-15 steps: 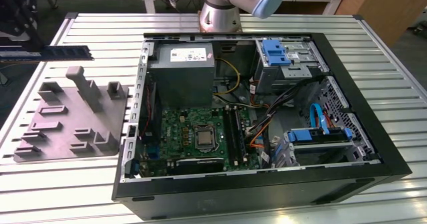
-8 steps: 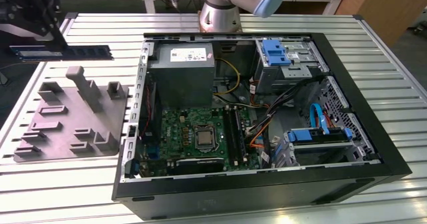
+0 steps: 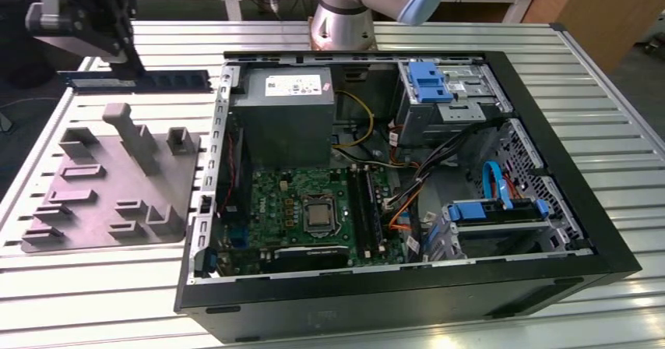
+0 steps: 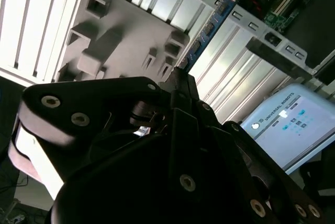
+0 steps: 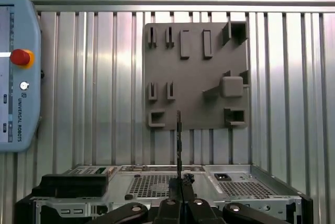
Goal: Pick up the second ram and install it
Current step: 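Pick up the second ram and move it above second insertion slot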
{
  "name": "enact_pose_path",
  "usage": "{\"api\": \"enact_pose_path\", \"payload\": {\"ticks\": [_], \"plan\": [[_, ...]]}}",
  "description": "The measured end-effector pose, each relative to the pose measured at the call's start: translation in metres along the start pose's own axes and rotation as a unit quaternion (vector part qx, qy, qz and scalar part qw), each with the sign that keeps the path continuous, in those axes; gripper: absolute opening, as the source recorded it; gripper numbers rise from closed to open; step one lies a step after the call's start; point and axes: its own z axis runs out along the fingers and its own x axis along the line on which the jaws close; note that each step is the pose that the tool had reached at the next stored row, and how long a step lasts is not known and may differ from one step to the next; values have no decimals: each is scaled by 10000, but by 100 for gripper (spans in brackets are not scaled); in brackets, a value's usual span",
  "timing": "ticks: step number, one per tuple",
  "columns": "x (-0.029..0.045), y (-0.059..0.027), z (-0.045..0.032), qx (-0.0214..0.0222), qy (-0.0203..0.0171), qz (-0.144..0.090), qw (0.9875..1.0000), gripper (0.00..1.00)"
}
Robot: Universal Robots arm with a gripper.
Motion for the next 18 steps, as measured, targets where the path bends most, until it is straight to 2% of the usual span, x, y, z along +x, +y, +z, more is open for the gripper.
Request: {"api": "enact_pose_path", "payload": {"ticks": [18], "plan": [[-10, -819, -29, -36, 1, 1, 10000, 11]]}}
